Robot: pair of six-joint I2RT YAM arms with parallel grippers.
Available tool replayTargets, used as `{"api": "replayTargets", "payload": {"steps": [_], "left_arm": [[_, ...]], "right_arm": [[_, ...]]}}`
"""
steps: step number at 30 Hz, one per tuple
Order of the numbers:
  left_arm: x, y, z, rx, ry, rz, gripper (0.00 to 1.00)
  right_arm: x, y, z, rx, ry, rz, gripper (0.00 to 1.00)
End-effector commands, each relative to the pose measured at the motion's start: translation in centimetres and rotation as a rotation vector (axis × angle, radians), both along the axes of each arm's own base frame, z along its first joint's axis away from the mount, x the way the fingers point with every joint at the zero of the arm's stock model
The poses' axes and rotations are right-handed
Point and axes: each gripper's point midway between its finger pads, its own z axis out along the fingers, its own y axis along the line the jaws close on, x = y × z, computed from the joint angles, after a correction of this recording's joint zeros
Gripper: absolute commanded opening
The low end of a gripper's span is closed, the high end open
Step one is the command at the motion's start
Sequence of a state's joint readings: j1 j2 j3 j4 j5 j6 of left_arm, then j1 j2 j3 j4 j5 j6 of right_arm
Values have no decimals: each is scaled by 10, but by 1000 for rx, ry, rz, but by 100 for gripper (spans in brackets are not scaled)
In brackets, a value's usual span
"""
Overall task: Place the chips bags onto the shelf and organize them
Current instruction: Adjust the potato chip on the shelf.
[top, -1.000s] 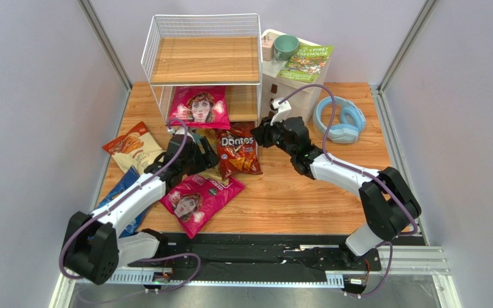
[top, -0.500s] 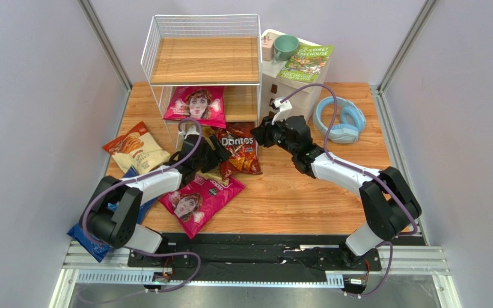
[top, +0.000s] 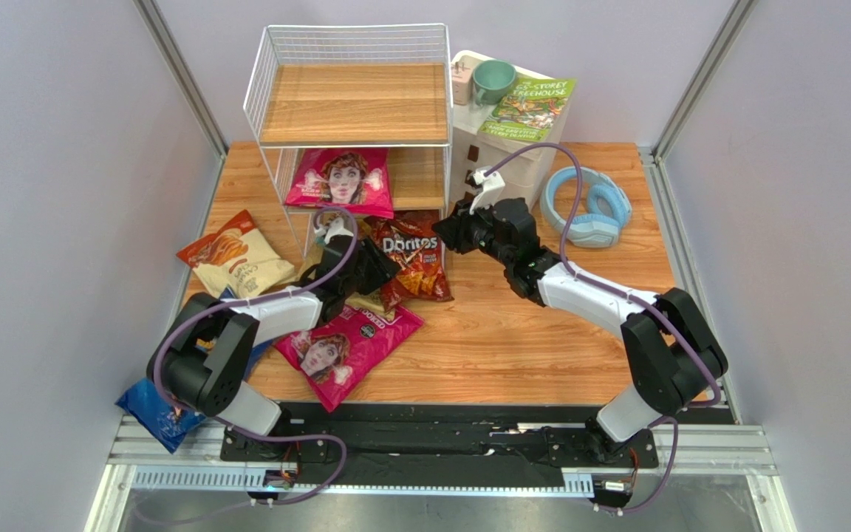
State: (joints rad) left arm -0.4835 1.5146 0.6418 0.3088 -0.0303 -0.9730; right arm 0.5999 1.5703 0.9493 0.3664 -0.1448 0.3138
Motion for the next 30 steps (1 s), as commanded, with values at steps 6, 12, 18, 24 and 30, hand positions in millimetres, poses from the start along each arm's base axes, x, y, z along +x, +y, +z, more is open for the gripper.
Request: {"api": "replayTargets", "payload": {"steps": [6, 12, 18, 24, 30], "left_arm": [[8, -4, 7, 1, -71, 16, 32], [22, 0, 30, 80, -116, 18, 6], [35, -4, 62, 114, -195, -10, 5], [51, -14, 72, 129, -205, -28, 4], [55, -21, 90, 96, -265, -36, 0]], "right_arm": [[-15, 18, 12, 80, 7, 88, 9], [-16, 14, 13, 67, -9, 80, 0], [-17, 15, 8, 63, -2, 86, 0], [-20, 15, 4, 63, 6, 91, 0], [-24, 10, -4, 44, 15, 86, 0]]}}
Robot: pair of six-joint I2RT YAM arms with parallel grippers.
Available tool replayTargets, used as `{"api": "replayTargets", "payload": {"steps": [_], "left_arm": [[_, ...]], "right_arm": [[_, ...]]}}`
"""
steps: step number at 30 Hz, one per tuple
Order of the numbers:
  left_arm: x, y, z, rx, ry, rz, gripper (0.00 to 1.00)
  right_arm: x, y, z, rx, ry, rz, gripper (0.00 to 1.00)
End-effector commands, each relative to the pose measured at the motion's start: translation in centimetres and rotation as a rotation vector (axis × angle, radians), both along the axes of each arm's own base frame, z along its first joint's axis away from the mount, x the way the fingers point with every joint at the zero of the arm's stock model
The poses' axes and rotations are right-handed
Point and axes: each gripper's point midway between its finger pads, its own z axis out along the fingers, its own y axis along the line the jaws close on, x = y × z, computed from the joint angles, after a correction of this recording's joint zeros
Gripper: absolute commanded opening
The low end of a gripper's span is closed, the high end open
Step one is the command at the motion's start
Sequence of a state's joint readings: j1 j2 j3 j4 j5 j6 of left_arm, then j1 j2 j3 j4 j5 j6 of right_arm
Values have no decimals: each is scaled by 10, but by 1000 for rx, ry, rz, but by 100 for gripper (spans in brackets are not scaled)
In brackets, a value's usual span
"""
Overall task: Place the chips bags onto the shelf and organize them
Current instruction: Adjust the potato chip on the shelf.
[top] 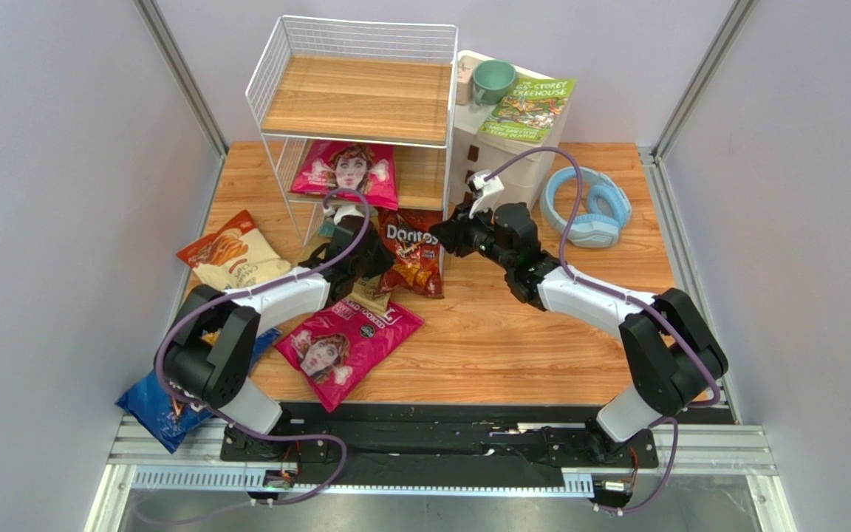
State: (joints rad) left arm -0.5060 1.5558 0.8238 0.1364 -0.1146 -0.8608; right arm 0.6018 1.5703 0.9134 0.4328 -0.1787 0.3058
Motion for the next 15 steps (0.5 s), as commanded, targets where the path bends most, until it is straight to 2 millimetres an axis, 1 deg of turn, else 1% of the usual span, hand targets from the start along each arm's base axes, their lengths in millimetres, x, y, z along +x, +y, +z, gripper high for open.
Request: {"api": "replayTargets", "payload": {"steps": [1, 4, 5, 7, 8, 9, 12, 13, 15], "left_arm": [[29, -18, 71, -46, -236, -41, 0], [27, -17, 79, -44, -259, -46, 0], [25, -16, 85, -49, -270, -44, 0], [22, -12, 89, -43, -282, -37, 0], [21, -9, 96, -37, -301, -33, 0], [20, -8, 98, -33, -307, -31, 0], [21, -4, 105, -13, -329, -26, 0], [23, -5, 110, -11, -339, -29, 0], [25, -6, 111, 9, -339, -40, 0]], "right_arm": [[-19, 5, -4, 20, 41, 49, 0], [-20, 5, -9, 8, 45, 56, 0], [-21, 4, -11, 6, 49, 59, 0], [-22, 6, -12, 0, 49, 71, 0], [-22, 5, -14, -4, 51, 73, 0], [-24, 6, -14, -6, 52, 84, 0], [-26, 7, -16, -14, 53, 101, 0], [-26, 7, -18, -16, 56, 101, 0], [-28, 6, -17, -16, 55, 109, 0]]}}
